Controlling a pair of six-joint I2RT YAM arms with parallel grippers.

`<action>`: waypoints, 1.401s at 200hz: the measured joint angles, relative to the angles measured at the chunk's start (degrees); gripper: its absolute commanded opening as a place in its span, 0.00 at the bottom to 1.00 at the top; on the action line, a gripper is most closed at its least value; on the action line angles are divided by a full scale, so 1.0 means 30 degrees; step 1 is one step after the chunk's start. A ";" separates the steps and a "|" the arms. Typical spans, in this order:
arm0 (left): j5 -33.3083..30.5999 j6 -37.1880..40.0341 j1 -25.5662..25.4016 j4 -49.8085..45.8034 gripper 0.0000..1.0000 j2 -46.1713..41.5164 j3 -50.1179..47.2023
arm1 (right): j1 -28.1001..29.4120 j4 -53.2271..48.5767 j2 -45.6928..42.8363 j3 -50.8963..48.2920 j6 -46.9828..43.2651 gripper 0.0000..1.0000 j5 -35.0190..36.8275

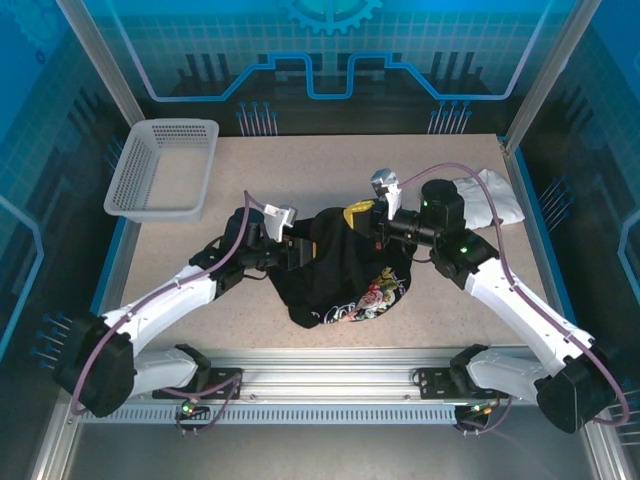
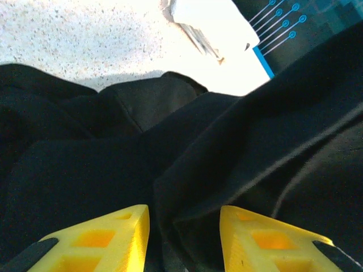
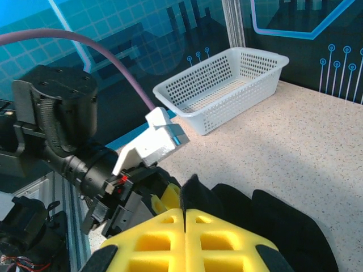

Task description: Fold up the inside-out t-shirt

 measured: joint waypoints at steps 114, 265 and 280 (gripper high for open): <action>-0.3512 -0.0153 0.0000 -0.2841 0.00 -0.2565 0.1494 | -0.0189 -0.3563 -0.2047 0.0015 -0.3293 0.00 0.2266; -0.6011 0.0080 0.0000 -0.5333 0.00 -0.5377 0.2317 | 0.1916 -0.3483 -0.2900 -0.2608 -0.3439 0.00 0.5187; -0.6207 0.0146 0.0000 -0.5770 0.01 -0.5027 0.2892 | 0.1894 -0.3701 -0.2914 -0.1545 -0.3351 0.00 0.5515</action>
